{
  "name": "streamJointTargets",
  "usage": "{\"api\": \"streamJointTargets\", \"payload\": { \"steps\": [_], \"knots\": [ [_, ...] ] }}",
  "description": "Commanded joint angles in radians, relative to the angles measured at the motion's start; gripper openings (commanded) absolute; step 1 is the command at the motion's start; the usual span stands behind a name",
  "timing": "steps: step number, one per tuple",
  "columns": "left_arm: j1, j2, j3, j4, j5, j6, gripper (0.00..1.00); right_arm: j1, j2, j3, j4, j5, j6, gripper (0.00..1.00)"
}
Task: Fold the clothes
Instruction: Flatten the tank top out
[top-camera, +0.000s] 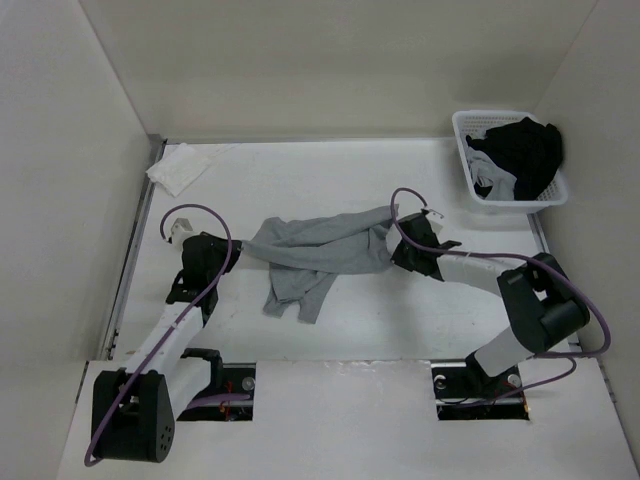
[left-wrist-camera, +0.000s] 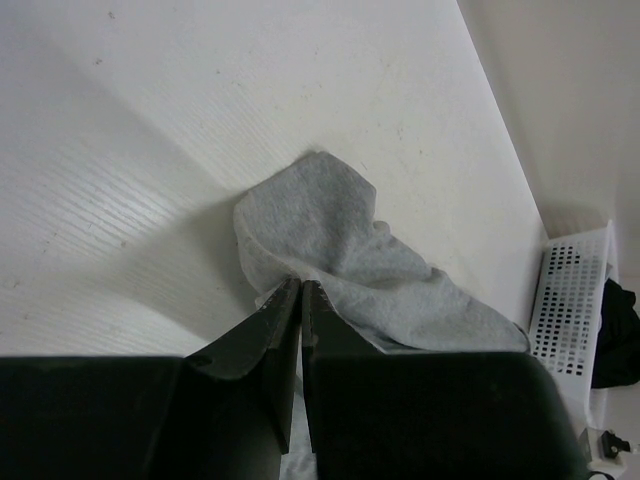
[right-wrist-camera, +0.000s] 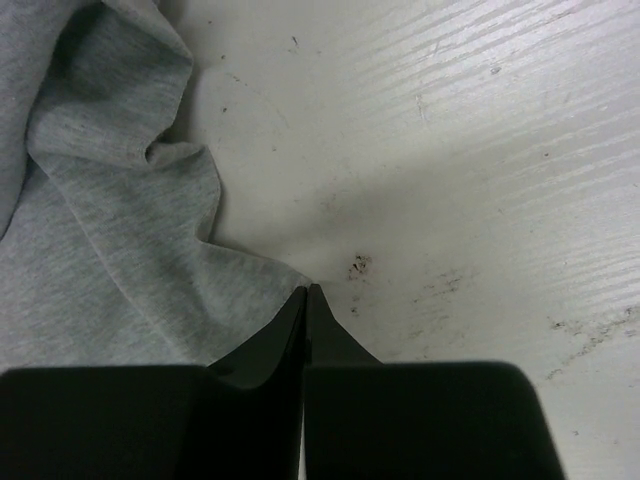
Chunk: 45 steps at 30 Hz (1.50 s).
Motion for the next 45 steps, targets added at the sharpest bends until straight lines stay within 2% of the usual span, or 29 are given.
{"api": "streamJointTargets", "payload": {
  "steps": [1,5,8,11,14,18,21,26,30,33,35,38,39,42,45],
  "knots": [
    [-0.019,-0.026,0.051,0.020,-0.011,-0.010,0.03,0.024,-0.080,-0.028,0.049,0.060,-0.008,0.00],
    [-0.052,-0.063,0.093,0.005,-0.015,-0.007,0.02,0.082,-0.293,-0.039,0.011,0.148,-0.070,0.00],
    [-0.086,-0.115,0.174,-0.035,-0.044,-0.022,0.02,0.145,-0.502,0.021,-0.105,0.243,-0.113,0.00],
    [-0.172,-0.150,0.316,-0.052,-0.099,-0.030,0.02,0.221,-0.675,0.149,-0.214,0.365,-0.182,0.00],
    [-0.252,-0.201,0.467,-0.061,-0.193,0.025,0.02,0.324,-0.777,0.333,-0.270,0.489,-0.293,0.00],
    [-0.319,-0.258,0.662,-0.069,-0.300,0.143,0.02,0.510,-0.785,0.616,-0.261,0.673,-0.516,0.00],
    [-0.361,-0.275,0.813,-0.069,-0.366,0.247,0.02,0.661,-0.737,0.821,-0.151,0.781,-0.743,0.00],
    [-0.401,-0.256,0.969,-0.055,-0.420,0.338,0.02,0.829,-0.625,1.031,0.121,0.823,-1.101,0.00],
    [-0.404,-0.203,1.067,-0.049,-0.422,0.370,0.02,0.868,-0.509,1.142,0.271,0.800,-1.281,0.00],
    [-0.384,-0.140,1.092,-0.029,-0.428,0.401,0.02,0.725,-0.435,1.148,0.293,0.749,-1.273,0.00],
    [-0.367,-0.079,1.073,-0.020,-0.445,0.412,0.03,0.620,-0.397,1.124,0.249,0.706,-1.192,0.00],
    [-0.300,0.048,1.020,-0.007,-0.448,0.387,0.03,0.393,-0.305,1.122,0.108,0.549,-0.966,0.00],
    [-0.261,0.111,1.016,-0.009,-0.431,0.357,0.03,0.284,-0.244,1.160,0.032,0.449,-0.862,0.00],
    [-0.171,0.259,1.055,-0.021,-0.344,0.285,0.03,0.097,-0.069,1.318,-0.128,0.257,-0.674,0.00],
    [-0.071,0.430,1.195,-0.075,-0.239,0.211,0.03,-0.023,0.121,1.530,-0.230,0.110,-0.579,0.00]
  ]
}}
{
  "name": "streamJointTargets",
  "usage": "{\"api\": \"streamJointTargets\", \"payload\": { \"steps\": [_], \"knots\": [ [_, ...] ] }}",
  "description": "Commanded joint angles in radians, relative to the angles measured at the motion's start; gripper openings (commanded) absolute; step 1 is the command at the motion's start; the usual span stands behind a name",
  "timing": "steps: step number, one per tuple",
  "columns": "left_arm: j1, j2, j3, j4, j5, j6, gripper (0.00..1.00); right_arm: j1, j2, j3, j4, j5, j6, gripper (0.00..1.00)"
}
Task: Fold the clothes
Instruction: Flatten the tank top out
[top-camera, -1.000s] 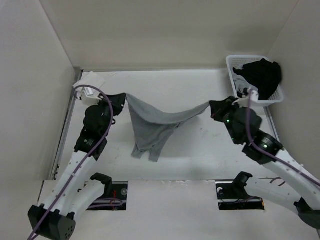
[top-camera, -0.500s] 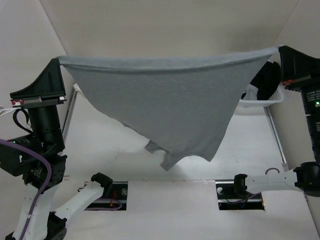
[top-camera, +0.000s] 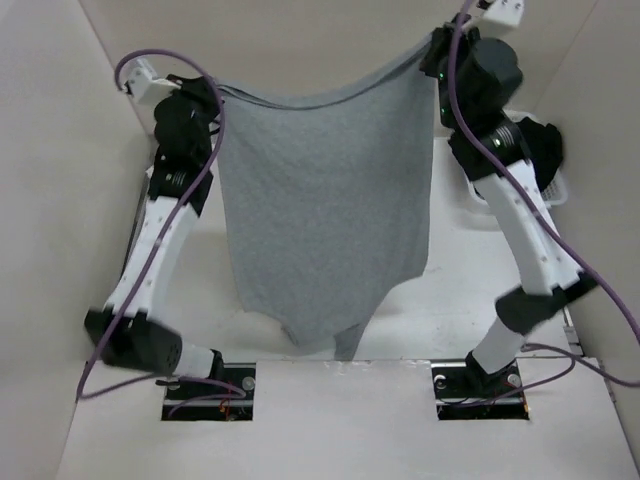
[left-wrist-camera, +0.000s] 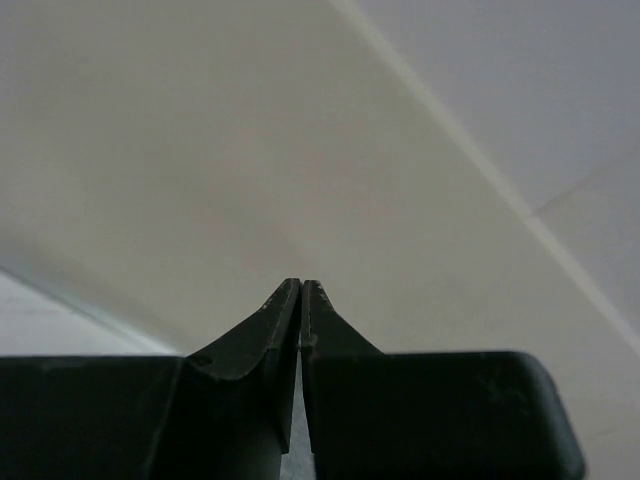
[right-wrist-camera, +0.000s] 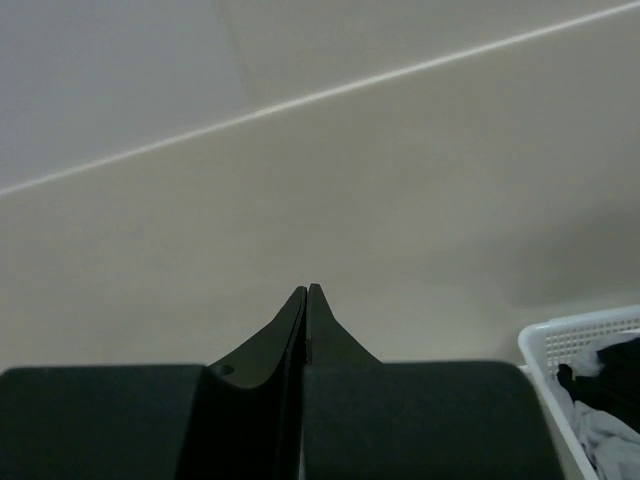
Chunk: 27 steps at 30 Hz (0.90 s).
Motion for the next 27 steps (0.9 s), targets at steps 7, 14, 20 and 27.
{"api": "streamJointTargets", "payload": {
  "steps": [7,14,20,27],
  "knots": [
    [0.144,0.317,0.462,-0.128,0.201,-0.085,0.03,-0.195,0.362,0.650,-0.280,-0.333,0.269,0.00],
    [0.184,0.294,0.577,-0.118,0.235,-0.081,0.03,-0.210,0.273,0.652,-0.186,-0.350,0.289,0.00],
    [0.159,0.153,0.405,-0.073,0.215,-0.052,0.03,-0.209,0.114,0.429,-0.206,-0.343,0.264,0.00],
    [0.107,-0.148,-0.127,0.015,0.140,-0.061,0.03,-0.143,-0.329,-0.471,0.028,-0.287,0.287,0.00]
  ]
}}
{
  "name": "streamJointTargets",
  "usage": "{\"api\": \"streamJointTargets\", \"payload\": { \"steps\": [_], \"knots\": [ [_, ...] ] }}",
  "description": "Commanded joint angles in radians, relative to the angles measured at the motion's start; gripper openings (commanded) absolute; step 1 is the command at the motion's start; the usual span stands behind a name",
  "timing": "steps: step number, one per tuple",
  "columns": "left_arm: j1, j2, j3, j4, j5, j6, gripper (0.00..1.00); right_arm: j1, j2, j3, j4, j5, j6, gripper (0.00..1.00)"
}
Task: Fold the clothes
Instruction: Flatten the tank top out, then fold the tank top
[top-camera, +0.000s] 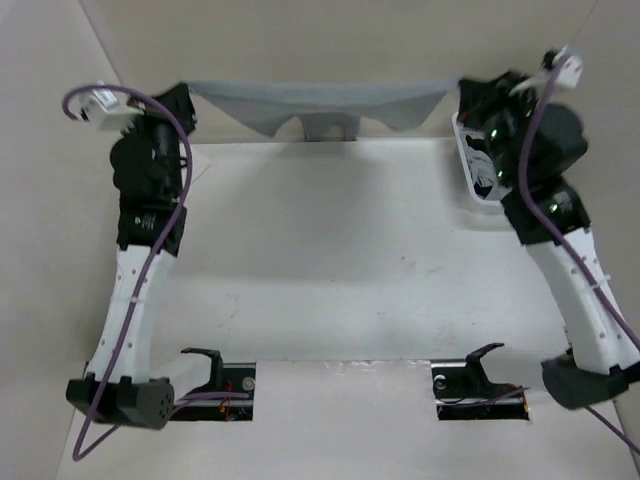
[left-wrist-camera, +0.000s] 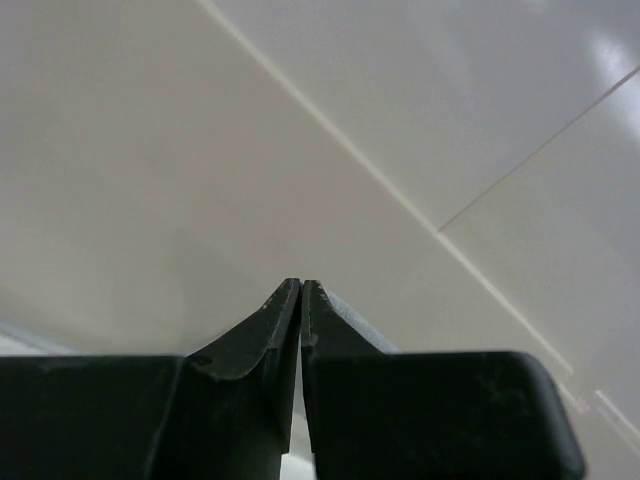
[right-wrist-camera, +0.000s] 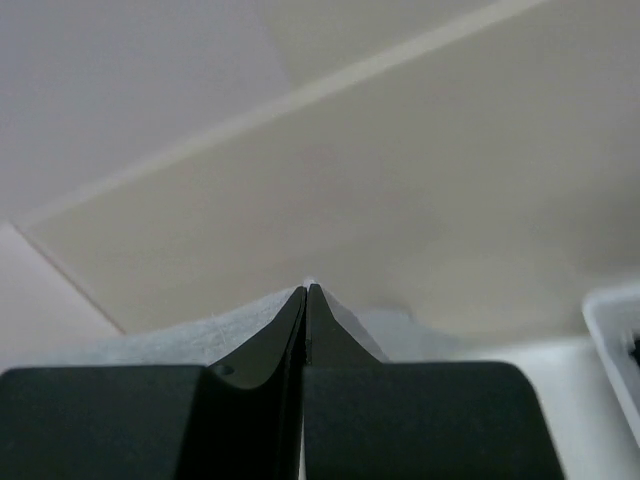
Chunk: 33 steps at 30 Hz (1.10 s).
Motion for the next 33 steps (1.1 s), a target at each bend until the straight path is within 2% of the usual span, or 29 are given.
{"api": "streamJointTargets", "payload": {
  "steps": [1,5,8,11,16,21,25,28,30,33],
  "knots": [
    [-0.043,-0.145,-0.283,0.046,-0.066,-0.005,0.03,0.074,-0.154,-0.375,0.120,0.059,0.019,0.00],
    [-0.120,-0.406,-0.624,-0.018,-0.130,-0.037,0.03,0.264,-0.466,-0.831,0.140,0.183,0.085,0.00],
    [-0.166,-0.608,-0.753,-0.187,-0.179,-0.024,0.03,0.451,-0.658,-1.011,0.018,0.287,0.171,0.00],
    [-0.185,-0.793,-0.822,-0.400,-0.195,-0.039,0.03,0.615,-0.781,-1.092,-0.186,0.370,0.314,0.00],
    [-0.231,-0.994,-0.925,-0.733,-0.160,-0.178,0.03,0.862,-0.882,-1.184,-0.536,0.375,0.633,0.00],
    [-0.252,-1.104,-0.968,-0.901,-0.132,-0.278,0.03,0.990,-0.867,-1.191,-0.654,0.360,0.774,0.00],
    [-0.225,-1.074,-0.974,-0.870,-0.152,-0.259,0.03,0.991,-0.815,-1.204,-0.572,0.355,0.730,0.00],
    [-0.219,-0.962,-1.014,-0.702,-0.146,-0.251,0.03,0.875,-0.734,-1.198,-0.446,0.332,0.604,0.00],
    [-0.217,-0.821,-1.026,-0.509,-0.150,-0.249,0.03,0.727,-0.665,-1.189,-0.318,0.277,0.493,0.00],
    [-0.205,-0.527,-0.961,-0.220,-0.163,-0.226,0.03,0.451,-0.534,-1.171,-0.081,0.133,0.336,0.00]
  ]
}}
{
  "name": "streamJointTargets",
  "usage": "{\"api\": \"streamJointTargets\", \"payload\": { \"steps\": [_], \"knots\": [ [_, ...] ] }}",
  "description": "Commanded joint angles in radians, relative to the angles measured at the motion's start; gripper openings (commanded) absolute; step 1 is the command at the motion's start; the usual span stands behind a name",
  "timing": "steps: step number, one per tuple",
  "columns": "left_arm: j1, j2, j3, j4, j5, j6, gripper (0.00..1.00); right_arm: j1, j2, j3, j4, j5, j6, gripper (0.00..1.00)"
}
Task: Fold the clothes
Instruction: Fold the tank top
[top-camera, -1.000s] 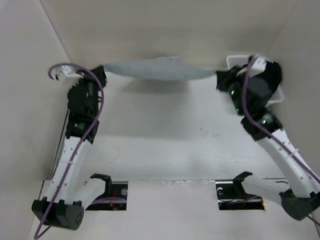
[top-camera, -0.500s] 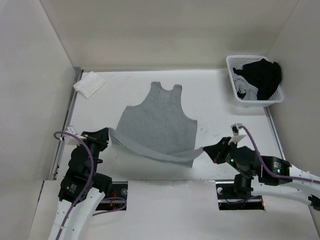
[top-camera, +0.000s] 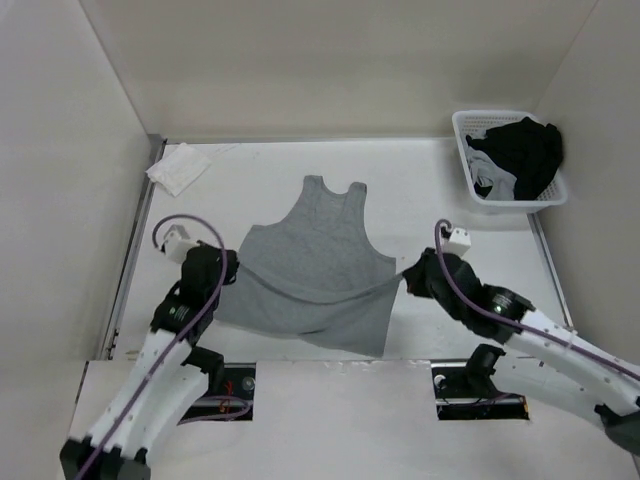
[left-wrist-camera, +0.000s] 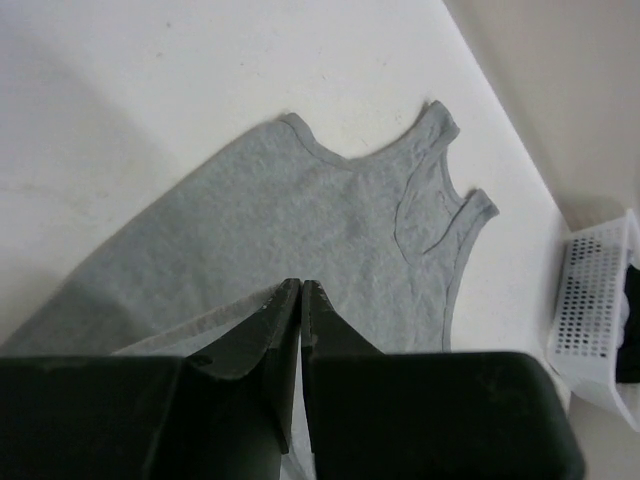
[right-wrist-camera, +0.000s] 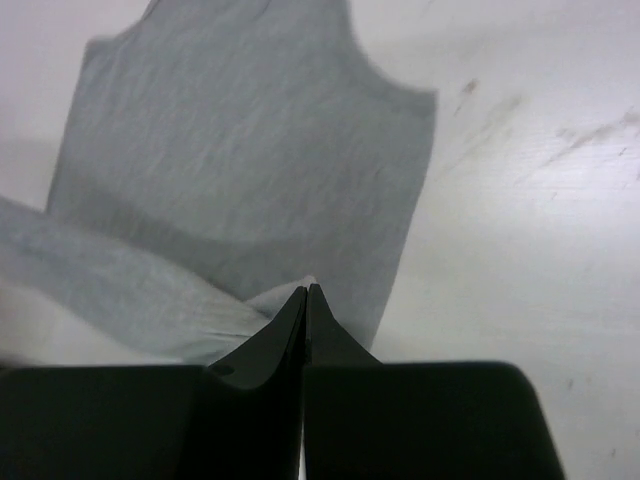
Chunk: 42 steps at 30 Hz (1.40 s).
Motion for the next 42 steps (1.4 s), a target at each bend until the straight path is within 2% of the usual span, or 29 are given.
{"api": "streamJointTargets", "payload": {
  "steps": [1,4,7,12,14,15,17,19,21,23,25,27,29,30,35,42],
  "knots": [
    [0.018,0.287,0.082,0.425,-0.013,0.027,0.03,-0.262,0.132,0.057,0.345,-0.174,-0.205,0.00],
    [0.046,0.574,0.238,0.589,-0.002,0.049,0.03,-0.466,0.286,0.135,0.466,-0.297,-0.233,0.00],
    [0.084,0.821,0.424,0.672,0.024,0.064,0.03,-0.606,0.454,0.254,0.534,-0.365,-0.242,0.00],
    [0.130,1.205,0.772,0.659,0.076,0.119,0.03,-0.739,0.753,0.507,0.550,-0.440,-0.245,0.00],
    [0.141,1.332,0.903,0.636,0.125,0.133,0.07,-0.766,0.870,0.603,0.542,-0.446,-0.242,0.00],
    [0.147,1.394,0.969,0.623,0.176,0.156,0.14,-0.776,0.937,0.658,0.530,-0.446,-0.242,0.04],
    [0.159,1.466,1.036,0.580,0.248,0.179,0.27,-0.783,1.048,0.751,0.475,-0.459,-0.240,0.24],
    [0.171,1.444,0.970,0.563,0.231,0.169,0.31,-0.778,1.088,0.770,0.444,-0.447,-0.245,0.37],
    [0.184,1.341,0.800,0.597,0.193,0.124,0.29,-0.772,1.066,0.708,0.465,-0.430,-0.233,0.42],
    [0.184,1.188,0.565,0.663,0.158,0.069,0.27,-0.737,0.989,0.590,0.517,-0.401,-0.211,0.41],
    [0.178,1.015,0.318,0.733,0.130,0.032,0.26,-0.679,0.873,0.431,0.589,-0.364,-0.205,0.35],
    [0.175,0.858,0.128,0.743,0.106,0.014,0.25,-0.602,0.755,0.262,0.658,-0.339,-0.188,0.20],
    [0.178,0.725,-0.001,0.700,0.109,0.023,0.27,-0.521,0.655,0.121,0.701,-0.328,-0.168,0.03],
    [0.185,0.672,-0.046,0.665,0.119,0.033,0.28,-0.479,0.613,0.062,0.706,-0.324,-0.155,0.00],
    [0.207,0.558,-0.146,0.577,0.191,0.041,0.32,-0.350,0.435,-0.136,0.715,-0.250,-0.086,0.02],
    [0.251,0.666,-0.166,0.621,0.219,0.031,0.29,-0.338,0.265,-0.282,0.711,-0.230,-0.039,0.17]
  ]
}}
